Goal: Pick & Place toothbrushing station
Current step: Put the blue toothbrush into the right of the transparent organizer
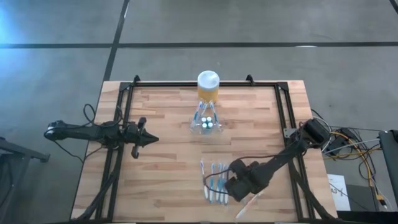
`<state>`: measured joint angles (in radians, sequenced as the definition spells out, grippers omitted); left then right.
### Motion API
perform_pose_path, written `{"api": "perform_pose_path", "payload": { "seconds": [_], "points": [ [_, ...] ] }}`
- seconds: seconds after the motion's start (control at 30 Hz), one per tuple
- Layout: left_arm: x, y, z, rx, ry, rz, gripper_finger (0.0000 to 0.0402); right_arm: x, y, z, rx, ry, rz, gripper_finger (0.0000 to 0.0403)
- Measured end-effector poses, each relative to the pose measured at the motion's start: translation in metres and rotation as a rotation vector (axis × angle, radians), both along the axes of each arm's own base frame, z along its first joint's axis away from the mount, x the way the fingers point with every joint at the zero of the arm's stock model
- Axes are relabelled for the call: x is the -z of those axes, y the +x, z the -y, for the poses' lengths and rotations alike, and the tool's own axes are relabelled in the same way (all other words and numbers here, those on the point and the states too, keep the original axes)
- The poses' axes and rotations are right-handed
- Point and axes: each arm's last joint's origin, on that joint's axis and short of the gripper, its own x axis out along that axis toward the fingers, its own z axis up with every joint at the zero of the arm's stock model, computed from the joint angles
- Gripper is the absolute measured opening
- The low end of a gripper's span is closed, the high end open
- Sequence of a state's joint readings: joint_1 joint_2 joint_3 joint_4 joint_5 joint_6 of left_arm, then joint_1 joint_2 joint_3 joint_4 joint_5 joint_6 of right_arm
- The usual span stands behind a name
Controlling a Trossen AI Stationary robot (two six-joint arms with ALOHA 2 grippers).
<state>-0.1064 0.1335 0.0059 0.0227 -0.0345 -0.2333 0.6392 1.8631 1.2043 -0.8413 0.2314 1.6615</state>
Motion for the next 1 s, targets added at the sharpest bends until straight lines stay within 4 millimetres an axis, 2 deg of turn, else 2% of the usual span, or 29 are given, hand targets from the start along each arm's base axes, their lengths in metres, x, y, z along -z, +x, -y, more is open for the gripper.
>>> {"api": "perform_pose_path", "payload": {
  "seconds": [0.23,0.53,0.63,0.8,1.0],
  "points": [
    [0.000,0.000,0.000,-0.002,-0.027,0.000,0.0014,0.021,-0.014,-0.006,0.039,0.053,0.023,0.0248],
    [-0.003,0.000,0.000,-0.013,-0.135,0.010,0.0014,0.037,-0.024,0.004,0.014,0.024,0.023,0.0215],
    [-0.004,0.000,0.000,-0.014,-0.163,0.017,0.0014,0.039,-0.025,0.005,-0.016,0.005,0.019,0.0192],
    [-0.003,0.000,0.000,-0.016,-0.162,0.016,0.0014,0.039,-0.027,0.004,-0.097,-0.036,0.009,0.0131],
    [-0.003,0.000,0.000,-0.025,-0.128,0.013,0.0014,0.039,-0.026,0.004,-0.291,-0.075,-0.018,0.0057]
  ]
}}
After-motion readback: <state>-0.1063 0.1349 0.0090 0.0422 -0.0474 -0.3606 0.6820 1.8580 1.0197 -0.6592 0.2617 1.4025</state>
